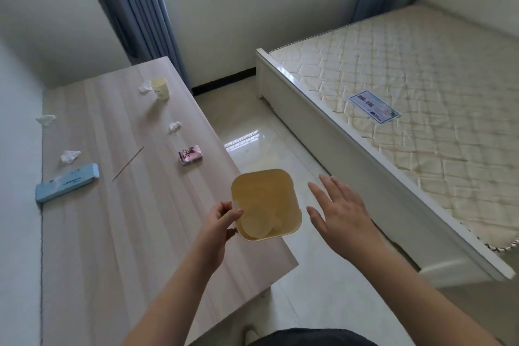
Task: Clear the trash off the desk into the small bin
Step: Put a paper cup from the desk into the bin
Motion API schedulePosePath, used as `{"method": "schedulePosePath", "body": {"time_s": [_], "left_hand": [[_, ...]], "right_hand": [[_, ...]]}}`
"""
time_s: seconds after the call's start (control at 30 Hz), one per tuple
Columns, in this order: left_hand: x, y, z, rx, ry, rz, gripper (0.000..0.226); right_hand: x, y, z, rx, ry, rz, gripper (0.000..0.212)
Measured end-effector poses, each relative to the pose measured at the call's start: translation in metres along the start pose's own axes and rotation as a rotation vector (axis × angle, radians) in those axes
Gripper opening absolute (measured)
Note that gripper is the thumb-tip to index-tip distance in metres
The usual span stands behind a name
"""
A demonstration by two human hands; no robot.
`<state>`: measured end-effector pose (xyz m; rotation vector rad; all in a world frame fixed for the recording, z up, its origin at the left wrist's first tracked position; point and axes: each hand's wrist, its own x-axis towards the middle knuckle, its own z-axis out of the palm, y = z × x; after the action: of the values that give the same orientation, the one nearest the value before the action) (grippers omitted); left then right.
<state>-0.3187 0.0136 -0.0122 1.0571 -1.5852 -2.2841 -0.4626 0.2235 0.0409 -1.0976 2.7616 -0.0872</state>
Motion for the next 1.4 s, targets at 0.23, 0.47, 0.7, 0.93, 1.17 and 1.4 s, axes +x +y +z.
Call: {"method": "schedulePosePath", "body": {"time_s": [0.23, 0.47, 0.7, 0.93, 1.17, 1.4], "left_hand": [[0.031, 0.009, 0.055, 0.024, -0.001, -0.071, 0.038], [0.066, 0.010, 0.143, 0.087, 0.055, -0.140, 0.019], [0.088, 0.014, 0.242, 0.094, 0.068, -0.155, 0.017], [0.096, 0.034, 0.285, 0.067, 0.083, -0.069, 0.037], [0.118, 0.054, 0.266, -0.022, 0.185, -0.019, 0.061], [0.165, 0.067, 0.241, -0.072, 0.167, 0.040, 0.047]], "right_hand": [[0.007, 0.055, 0.001, 0.035, 0.049, 0.065, 0.086], [0.027, 0.143, 0.001, 0.088, 0.043, 0.041, 0.081], [0.043, 0.241, -0.008, 0.139, 0.044, 0.065, 0.074], [0.082, 0.287, -0.032, 0.196, 0.094, 0.037, 0.062], [0.134, 0.296, -0.045, 0.136, 0.095, -0.034, 0.073], [0.198, 0.273, -0.048, 0.088, 0.049, -0.115, 0.066]]}}
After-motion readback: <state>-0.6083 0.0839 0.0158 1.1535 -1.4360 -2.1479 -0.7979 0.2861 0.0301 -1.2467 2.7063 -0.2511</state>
